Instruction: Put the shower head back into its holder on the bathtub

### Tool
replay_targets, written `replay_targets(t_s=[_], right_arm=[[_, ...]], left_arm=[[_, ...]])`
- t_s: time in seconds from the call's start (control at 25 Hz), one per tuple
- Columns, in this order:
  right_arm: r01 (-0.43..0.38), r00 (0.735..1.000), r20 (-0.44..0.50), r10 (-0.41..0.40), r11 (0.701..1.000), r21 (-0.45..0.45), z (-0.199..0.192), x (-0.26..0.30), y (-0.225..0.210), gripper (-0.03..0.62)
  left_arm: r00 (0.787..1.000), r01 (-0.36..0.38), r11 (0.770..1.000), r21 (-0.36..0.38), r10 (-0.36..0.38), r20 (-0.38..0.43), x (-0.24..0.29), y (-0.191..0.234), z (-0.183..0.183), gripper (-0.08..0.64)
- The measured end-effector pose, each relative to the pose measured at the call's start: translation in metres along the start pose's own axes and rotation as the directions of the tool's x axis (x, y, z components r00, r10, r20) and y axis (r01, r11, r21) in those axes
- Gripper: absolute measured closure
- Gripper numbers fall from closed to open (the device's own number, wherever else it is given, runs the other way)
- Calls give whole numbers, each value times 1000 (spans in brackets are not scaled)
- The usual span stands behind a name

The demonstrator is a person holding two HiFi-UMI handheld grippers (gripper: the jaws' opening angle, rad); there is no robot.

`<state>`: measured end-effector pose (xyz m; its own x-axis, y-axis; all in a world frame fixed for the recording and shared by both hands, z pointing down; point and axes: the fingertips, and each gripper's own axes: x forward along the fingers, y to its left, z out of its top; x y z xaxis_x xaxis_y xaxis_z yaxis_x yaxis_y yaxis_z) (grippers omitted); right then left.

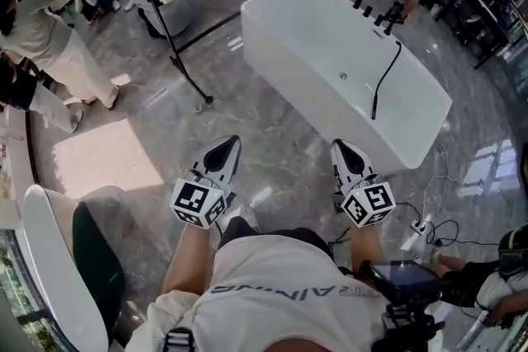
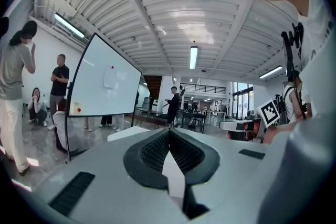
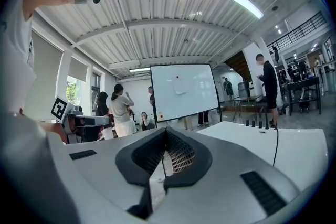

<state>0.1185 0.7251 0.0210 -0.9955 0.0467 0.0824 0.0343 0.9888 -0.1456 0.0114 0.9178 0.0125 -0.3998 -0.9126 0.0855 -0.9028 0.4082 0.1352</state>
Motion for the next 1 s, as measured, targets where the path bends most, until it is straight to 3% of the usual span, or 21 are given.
replay_targets(t_s=[0.48, 0.8, 1.0], right_arm=[[117, 992, -44, -117, 993, 4, -5, 59, -2, 584], [153, 988, -17, -152, 987, 41, -4, 76, -76, 584], [180, 984, 7, -181, 983, 46, 15, 81, -151, 584]], left_arm=[[991, 117, 992, -52, -120, -54, 46, 72, -11, 543], [984, 164, 986, -18, -164, -74, 132, 63, -2, 543], [978, 193, 981, -7, -193, -81, 206, 40, 6, 543]])
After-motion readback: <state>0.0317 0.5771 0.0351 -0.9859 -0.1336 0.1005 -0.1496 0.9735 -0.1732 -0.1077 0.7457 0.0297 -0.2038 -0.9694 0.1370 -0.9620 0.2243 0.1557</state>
